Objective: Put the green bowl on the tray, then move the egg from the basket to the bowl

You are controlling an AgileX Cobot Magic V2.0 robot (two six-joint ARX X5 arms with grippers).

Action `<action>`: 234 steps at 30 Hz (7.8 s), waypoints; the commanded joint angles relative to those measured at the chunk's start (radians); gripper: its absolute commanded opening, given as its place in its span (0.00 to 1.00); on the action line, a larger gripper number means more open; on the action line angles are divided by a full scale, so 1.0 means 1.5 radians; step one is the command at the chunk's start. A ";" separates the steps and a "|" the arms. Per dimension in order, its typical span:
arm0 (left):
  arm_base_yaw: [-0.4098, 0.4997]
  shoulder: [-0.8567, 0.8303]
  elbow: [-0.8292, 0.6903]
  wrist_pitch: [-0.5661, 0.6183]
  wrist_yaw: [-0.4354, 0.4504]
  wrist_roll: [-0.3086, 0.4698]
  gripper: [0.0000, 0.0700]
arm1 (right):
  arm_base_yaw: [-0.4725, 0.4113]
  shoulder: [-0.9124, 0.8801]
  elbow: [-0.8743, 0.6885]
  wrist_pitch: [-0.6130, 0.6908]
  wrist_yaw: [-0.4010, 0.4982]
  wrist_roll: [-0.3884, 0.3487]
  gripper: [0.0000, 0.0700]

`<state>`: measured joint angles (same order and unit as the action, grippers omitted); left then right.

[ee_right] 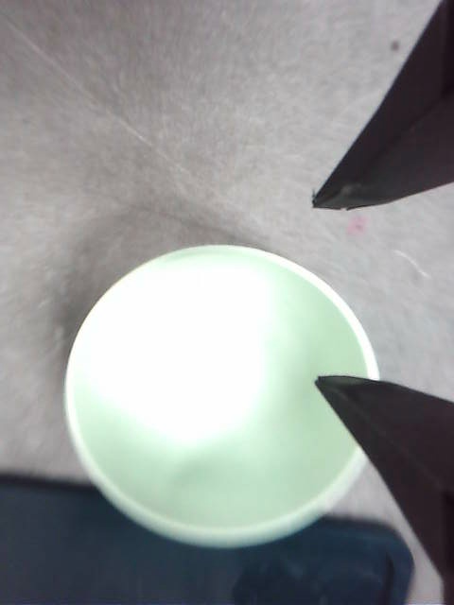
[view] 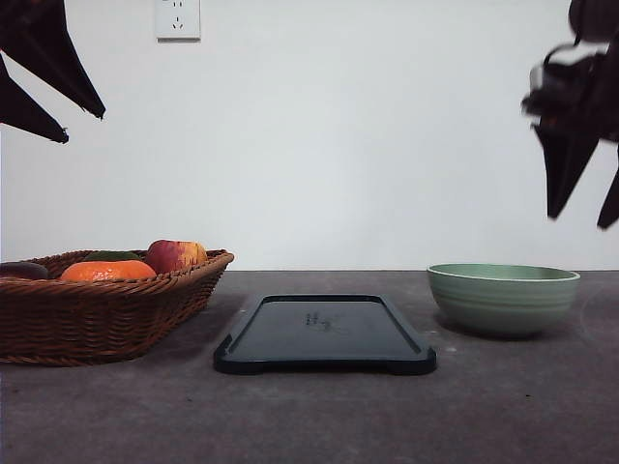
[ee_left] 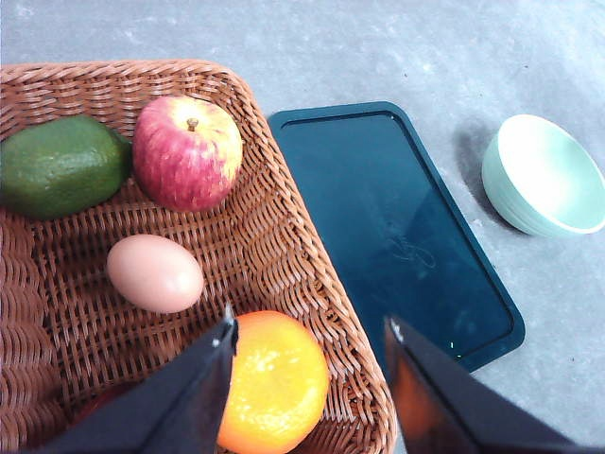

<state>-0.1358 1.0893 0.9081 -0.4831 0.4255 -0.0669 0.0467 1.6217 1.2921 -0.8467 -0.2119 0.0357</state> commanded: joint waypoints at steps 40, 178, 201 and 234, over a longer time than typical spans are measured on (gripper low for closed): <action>-0.001 0.006 0.015 0.005 0.006 0.009 0.45 | 0.214 0.153 0.287 -0.076 -0.044 0.055 0.00; -0.063 0.581 0.402 -0.207 -0.269 -0.266 0.52 | 0.314 -0.503 -0.407 0.330 0.125 0.020 0.41; -0.063 0.606 0.402 -0.206 -0.269 -0.262 0.32 | 0.314 -0.503 -0.407 0.340 0.125 0.020 0.41; -0.096 0.427 0.403 -0.205 -0.274 -0.141 0.21 | 0.314 -0.503 -0.407 0.340 0.125 0.024 0.41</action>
<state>-0.2683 1.7335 1.4857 -0.8014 0.0208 -0.3148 0.5106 0.8623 0.6796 -0.3477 -0.0254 0.0750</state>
